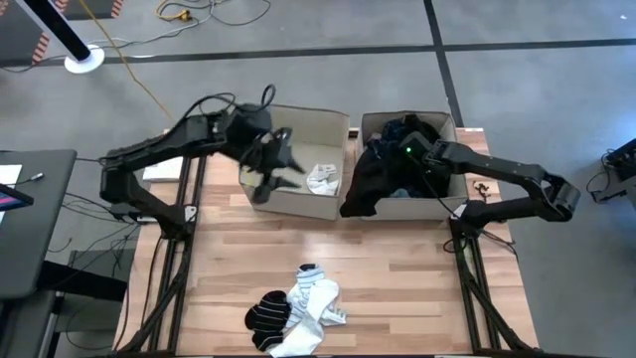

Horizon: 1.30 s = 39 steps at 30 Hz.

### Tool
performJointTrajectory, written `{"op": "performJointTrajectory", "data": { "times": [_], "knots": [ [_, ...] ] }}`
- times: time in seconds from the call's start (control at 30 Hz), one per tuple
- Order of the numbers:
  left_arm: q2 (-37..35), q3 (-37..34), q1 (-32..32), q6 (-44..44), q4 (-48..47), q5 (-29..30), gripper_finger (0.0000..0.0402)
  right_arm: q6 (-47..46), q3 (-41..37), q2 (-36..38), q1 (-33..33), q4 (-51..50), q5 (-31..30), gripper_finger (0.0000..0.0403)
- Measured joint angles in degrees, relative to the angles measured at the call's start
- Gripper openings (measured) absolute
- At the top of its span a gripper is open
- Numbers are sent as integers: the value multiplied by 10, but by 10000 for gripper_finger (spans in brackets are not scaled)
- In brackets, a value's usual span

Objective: Sort clothes
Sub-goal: Put the black shirt into the right laundry organizer

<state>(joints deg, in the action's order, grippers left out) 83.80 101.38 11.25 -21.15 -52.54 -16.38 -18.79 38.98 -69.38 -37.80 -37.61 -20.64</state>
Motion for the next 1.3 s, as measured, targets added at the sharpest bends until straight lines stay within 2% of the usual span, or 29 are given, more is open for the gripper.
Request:
{"op": "performJointTrajectory", "data": {
  "times": [0.13,0.27,0.47,0.57,0.67,0.83,0.9,0.97,1.03,1.13,1.3],
  "knots": [
    [-20,-3,-48,-17,-78,-19,163,13,-16,0,8,68,37,63],
    [-40,-61,-105,7,-47,-11,163,27,-28,-3,41,164,91,63],
    [-56,-225,-151,69,52,115,163,76,-29,-4,106,244,150,63],
    [-66,-312,-154,80,151,152,163,92,-29,-4,124,250,120,63],
    [-69,-379,-151,68,281,156,163,97,-29,-4,125,247,83,63],
    [-56,-445,-139,-12,549,176,163,97,-29,-4,124,248,74,63],
    [-42,-458,-134,-48,622,189,163,97,-29,-3,124,248,71,63],
    [-20,-458,-127,-68,671,212,164,97,-29,-3,124,249,68,63],
    [-4,-458,-115,-83,674,212,169,97,-29,-3,124,249,66,63],
    [26,-458,-98,-121,687,175,179,97,-29,-3,124,249,63,63],
    [57,-458,-93,-174,749,163,191,98,-28,-3,124,249,61,63]
  ]
}}
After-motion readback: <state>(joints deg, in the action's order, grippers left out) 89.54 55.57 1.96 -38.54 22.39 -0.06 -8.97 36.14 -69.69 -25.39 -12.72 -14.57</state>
